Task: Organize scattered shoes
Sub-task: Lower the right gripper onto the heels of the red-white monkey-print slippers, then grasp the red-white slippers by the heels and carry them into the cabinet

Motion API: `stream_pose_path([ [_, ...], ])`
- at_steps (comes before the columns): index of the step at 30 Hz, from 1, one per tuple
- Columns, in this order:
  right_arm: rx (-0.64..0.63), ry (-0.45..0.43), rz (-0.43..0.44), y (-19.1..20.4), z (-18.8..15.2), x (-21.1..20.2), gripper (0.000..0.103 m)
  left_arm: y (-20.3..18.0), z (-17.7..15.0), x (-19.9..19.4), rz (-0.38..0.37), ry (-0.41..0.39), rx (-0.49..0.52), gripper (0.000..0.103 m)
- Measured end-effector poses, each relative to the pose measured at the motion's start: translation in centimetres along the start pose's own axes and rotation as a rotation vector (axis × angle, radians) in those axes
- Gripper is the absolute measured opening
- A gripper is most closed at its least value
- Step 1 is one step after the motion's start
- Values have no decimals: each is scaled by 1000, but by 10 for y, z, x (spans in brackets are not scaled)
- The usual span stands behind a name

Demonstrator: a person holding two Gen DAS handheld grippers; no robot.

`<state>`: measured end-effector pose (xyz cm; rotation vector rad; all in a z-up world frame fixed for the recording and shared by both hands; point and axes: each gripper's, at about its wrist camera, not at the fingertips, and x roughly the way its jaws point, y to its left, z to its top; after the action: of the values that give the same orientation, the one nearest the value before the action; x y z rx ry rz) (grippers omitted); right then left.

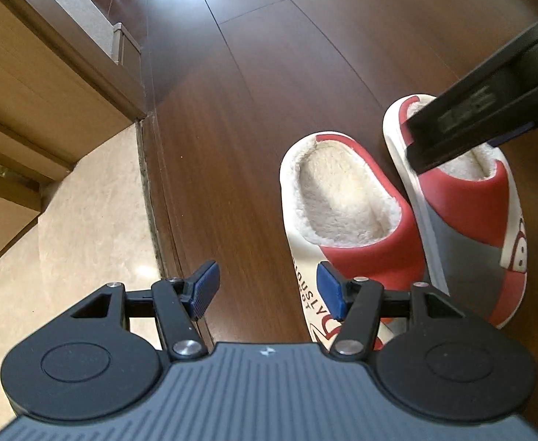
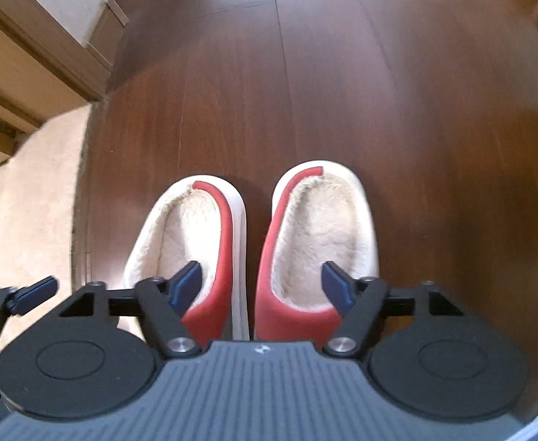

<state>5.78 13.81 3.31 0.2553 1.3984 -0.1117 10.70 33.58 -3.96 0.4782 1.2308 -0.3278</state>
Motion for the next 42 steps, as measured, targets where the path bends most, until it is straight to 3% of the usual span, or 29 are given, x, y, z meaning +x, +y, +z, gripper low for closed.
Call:
stream_pose_path([
  [4,45,66,-15,9,-10,31,73,0,-12,6,-29,12,19,61],
  [7,-52,68,-64,24,-18,38,73,-4,-19,5,-57,3,44,61],
  [9,-98,75,-70,29,-20,37,31,-5,-23,3,-65,4,54,61],
  [13,-90,154,-62,36,-15,38,35,-6,-28,2,-67,21,58,61],
  [15,-113,219,-104,43,-14,50,55,-7,-29,2,-66,29,58,61],
  [16,-127,236,-117,43,-16,56,54,-8,-29,2,-63,33,59,61],
  [18,-114,239,-100,39,-18,61,32,-10,-29,1,-58,40,61,61],
  [20,-74,224,-67,30,-19,60,26,-12,-28,-2,-55,44,65,61],
  [26,222,128,-29,-35,-43,5,23,-29,-21,-34,-79,18,121,61],
  [30,370,89,-39,-83,-47,-40,23,-61,-8,-70,-105,-32,240,61],
  [37,735,2,-78,-218,-48,-142,23,-181,56,-144,-258,-177,578,61],
  [42,912,-121,-113,-328,-36,-220,23,-286,111,-185,-328,-259,717,61],
])
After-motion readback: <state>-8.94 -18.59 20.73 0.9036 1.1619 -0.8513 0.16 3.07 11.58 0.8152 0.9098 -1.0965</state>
